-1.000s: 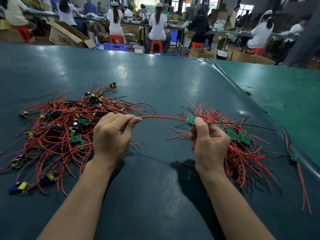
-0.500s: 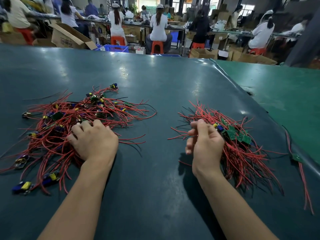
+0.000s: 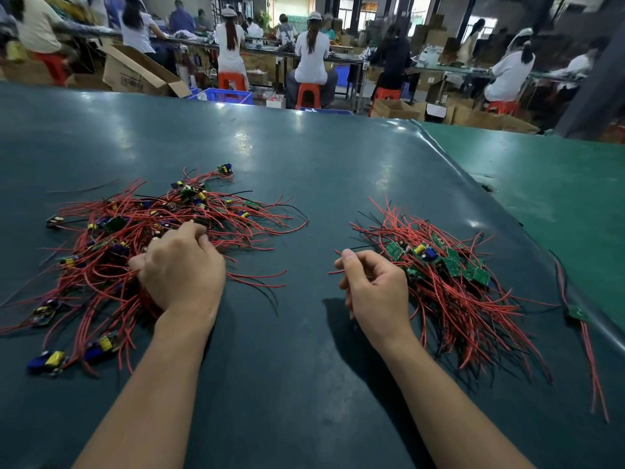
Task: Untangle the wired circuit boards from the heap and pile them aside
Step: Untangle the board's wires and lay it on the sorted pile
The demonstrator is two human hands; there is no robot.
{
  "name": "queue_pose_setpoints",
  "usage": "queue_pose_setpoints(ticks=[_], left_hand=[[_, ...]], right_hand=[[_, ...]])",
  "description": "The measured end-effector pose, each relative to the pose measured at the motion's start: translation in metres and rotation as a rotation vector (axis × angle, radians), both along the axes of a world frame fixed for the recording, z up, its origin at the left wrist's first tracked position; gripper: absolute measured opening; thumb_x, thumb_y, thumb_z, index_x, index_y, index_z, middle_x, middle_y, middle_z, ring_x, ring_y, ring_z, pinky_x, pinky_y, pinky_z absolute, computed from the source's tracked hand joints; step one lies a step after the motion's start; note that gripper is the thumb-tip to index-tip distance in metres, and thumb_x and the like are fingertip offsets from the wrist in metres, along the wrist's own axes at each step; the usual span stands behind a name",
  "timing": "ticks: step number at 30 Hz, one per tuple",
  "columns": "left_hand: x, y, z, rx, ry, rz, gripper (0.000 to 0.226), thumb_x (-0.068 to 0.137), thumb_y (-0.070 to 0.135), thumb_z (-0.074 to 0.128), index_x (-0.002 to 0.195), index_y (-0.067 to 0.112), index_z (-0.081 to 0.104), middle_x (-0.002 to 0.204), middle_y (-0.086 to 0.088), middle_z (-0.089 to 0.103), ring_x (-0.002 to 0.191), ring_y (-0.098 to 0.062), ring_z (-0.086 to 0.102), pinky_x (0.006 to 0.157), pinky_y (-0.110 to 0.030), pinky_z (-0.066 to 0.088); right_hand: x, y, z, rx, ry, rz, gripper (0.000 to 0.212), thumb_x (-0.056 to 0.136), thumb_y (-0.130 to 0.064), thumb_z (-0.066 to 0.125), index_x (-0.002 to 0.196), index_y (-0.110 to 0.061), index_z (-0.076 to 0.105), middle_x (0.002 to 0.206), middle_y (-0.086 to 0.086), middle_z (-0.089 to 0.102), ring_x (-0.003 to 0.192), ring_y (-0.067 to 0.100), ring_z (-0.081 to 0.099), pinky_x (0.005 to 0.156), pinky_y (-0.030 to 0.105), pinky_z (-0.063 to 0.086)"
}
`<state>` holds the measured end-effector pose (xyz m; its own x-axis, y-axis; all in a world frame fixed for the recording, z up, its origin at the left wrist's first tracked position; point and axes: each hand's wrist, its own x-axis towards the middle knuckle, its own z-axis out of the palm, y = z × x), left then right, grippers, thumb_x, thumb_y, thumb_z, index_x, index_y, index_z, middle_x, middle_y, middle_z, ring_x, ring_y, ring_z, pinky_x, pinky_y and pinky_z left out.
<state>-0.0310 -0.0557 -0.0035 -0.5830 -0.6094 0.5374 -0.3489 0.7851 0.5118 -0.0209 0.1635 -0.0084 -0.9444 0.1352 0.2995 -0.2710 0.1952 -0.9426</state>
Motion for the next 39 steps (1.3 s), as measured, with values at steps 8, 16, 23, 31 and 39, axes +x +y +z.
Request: queue_pose_setpoints(ticks=[8, 16, 23, 31, 39], left_hand=[[0.006, 0.025, 0.003, -0.034, 0.354, -0.344, 0.018, 0.083, 0.003, 0.059, 0.094, 0.006, 0.072, 0.083, -0.015, 0.063, 0.080, -0.037, 0.059, 0.073, -0.042, 0.046], [0.022, 0.075, 0.001, -0.340, 0.564, -1.064, 0.016, 0.085, 0.005, 0.057, 0.095, 0.000, 0.069, 0.078, -0.012, 0.060, 0.072, -0.029, 0.053, 0.072, -0.036, 0.044], [0.024, 0.101, -0.007, -0.208, 0.545, -1.294, 0.021, 0.085, 0.009, 0.063, 0.104, 0.003, 0.066, 0.095, -0.008, 0.063, 0.086, -0.026, 0.059, 0.080, -0.036, 0.049], [0.018, 0.072, -0.014, 0.211, 0.458, -0.944, 0.056, 0.097, 0.040, 0.048, 0.048, 0.014, 0.050, 0.039, 0.004, 0.040, 0.034, -0.015, 0.041, 0.041, -0.027, 0.037], [0.005, 0.083, 0.000, 1.208, 0.272, -0.892, 0.060, 0.086, 0.060, 0.048, 0.083, 0.004, 0.070, 0.042, -0.012, 0.057, 0.025, -0.015, 0.037, 0.031, -0.014, 0.026]], right_hand=[[-0.003, 0.000, -0.005, 0.017, 0.007, 0.014, 0.027, 0.096, -0.021, 0.061, 0.071, -0.016, 0.067, 0.052, -0.009, 0.059, 0.043, 0.004, 0.049, 0.051, 0.023, 0.036], [-0.003, -0.001, -0.008, 0.252, 0.020, 0.303, 0.051, 0.085, -0.009, 0.070, 0.131, -0.029, 0.057, 0.098, -0.010, 0.068, 0.077, 0.012, 0.064, 0.071, 0.022, 0.050], [0.000, 0.005, 0.008, 0.055, 0.126, 0.364, 0.036, 0.075, 0.012, 0.060, 0.088, -0.019, 0.071, 0.075, -0.020, 0.071, 0.075, -0.009, 0.063, 0.068, 0.010, 0.048], [-0.007, 0.015, 0.020, -0.749, -0.093, 0.350, 0.019, 0.081, -0.017, 0.060, 0.084, -0.010, 0.077, 0.081, 0.010, 0.075, 0.075, 0.022, 0.074, 0.059, 0.024, 0.056], [-0.001, 0.021, 0.025, -0.761, -0.223, 0.463, 0.023, 0.078, -0.021, 0.057, 0.075, -0.014, 0.079, 0.070, 0.007, 0.071, 0.063, 0.018, 0.069, 0.058, 0.022, 0.054]])
